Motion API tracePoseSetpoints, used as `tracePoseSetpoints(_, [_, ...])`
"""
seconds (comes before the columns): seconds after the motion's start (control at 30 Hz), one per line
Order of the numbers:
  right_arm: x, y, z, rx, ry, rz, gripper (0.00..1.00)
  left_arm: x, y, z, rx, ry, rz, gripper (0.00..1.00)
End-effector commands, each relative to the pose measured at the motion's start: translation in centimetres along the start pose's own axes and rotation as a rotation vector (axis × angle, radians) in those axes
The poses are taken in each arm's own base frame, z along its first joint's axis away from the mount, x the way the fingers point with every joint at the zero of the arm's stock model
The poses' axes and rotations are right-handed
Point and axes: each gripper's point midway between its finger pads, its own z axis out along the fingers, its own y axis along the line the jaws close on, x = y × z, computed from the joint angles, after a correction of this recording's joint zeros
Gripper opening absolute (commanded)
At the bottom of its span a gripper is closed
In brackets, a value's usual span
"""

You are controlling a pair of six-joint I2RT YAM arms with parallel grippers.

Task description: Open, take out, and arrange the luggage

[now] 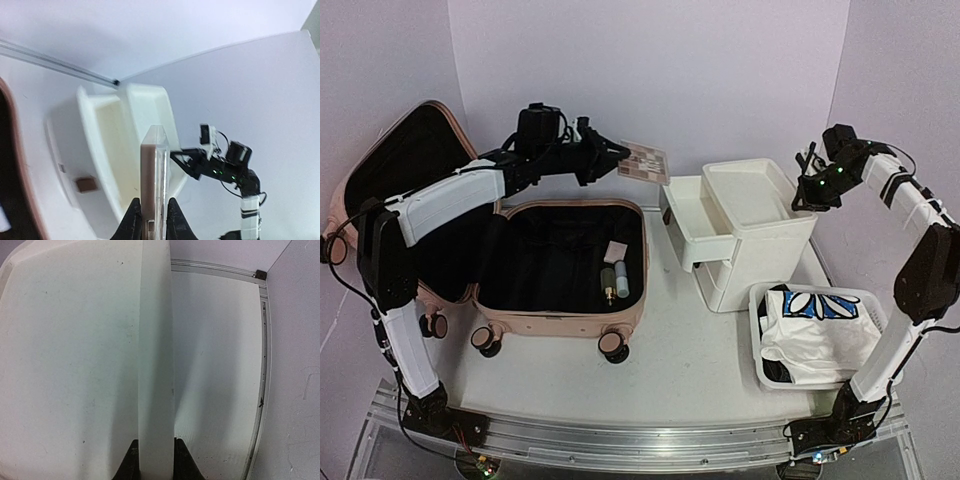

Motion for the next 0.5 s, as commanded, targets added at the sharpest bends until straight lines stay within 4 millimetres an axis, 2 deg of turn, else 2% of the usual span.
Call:
tracePoseSetpoints(0.0, [0.3,2.9,-1.3,-0.170,-0.004,0.118,0.00,1.0,-5.5,1.6,0.090,-0.036,-0.078,0.00])
tracePoseSetpoints(0.1, [0.5,3.0,-1.4,-0.168,-0.005,0.119,0.00,2.3,-5.4,3.3,0.057,-0.046,-0.104,0.00])
tracePoseSetpoints(0.27, [0.7,3.1,-1.5,-0.174,-0.011,0.122,0.00,4.1,-3.8,5.4,-0.089,-0.056,-0.128,0.00])
tracePoseSetpoints(0.3, [0.7,3.1,-1.5,-0.174,-0.013,0.123,0.00,4.3,-4.1,5.6,-0.103,-0.065,-0.116,0.00])
tracePoseSetpoints(0.47, [0.6,3.3,-1.9,-0.185,-0.025,0.129,0.00,4.9,-3.0,6.9,-0.195,-0.137,-0.076,0.00])
